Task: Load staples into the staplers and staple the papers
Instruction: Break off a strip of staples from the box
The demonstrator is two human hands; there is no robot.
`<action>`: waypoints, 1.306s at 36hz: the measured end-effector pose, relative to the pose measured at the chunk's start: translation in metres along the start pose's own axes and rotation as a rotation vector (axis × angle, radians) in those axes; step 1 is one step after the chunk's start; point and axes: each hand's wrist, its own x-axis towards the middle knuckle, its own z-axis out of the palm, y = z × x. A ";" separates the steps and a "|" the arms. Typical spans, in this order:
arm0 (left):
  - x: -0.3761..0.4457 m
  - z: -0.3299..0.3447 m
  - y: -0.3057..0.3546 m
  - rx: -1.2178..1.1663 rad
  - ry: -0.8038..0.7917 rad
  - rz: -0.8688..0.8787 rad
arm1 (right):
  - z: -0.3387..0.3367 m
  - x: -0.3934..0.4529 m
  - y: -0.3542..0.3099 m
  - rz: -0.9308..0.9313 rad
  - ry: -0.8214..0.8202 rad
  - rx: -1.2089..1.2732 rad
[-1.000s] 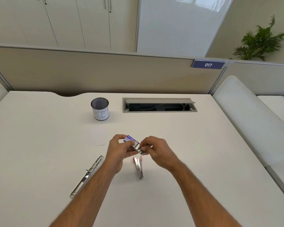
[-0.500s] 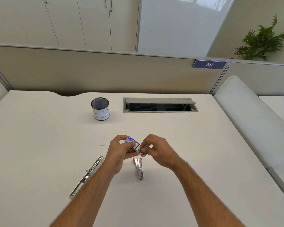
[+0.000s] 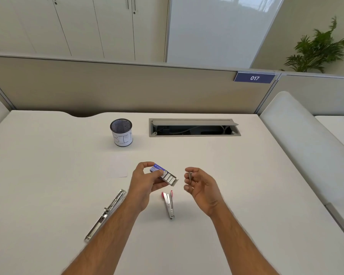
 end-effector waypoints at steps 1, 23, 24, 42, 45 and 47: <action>0.000 0.000 0.000 -0.006 0.004 0.001 | -0.001 -0.001 0.003 0.022 0.004 -0.033; 0.003 0.000 0.003 0.032 -0.033 0.062 | 0.013 0.002 0.017 0.010 -0.095 -0.292; 0.003 0.000 0.003 0.034 -0.034 0.068 | 0.013 0.003 0.017 0.010 -0.088 -0.296; 0.008 0.007 -0.008 0.188 0.022 0.177 | 0.015 0.014 0.019 -0.035 0.069 -0.372; 0.010 0.006 -0.008 0.205 0.027 0.176 | 0.013 0.012 0.019 -0.041 0.061 -0.367; 0.010 0.007 -0.009 0.213 0.010 0.165 | 0.012 0.012 0.018 -0.039 0.053 -0.360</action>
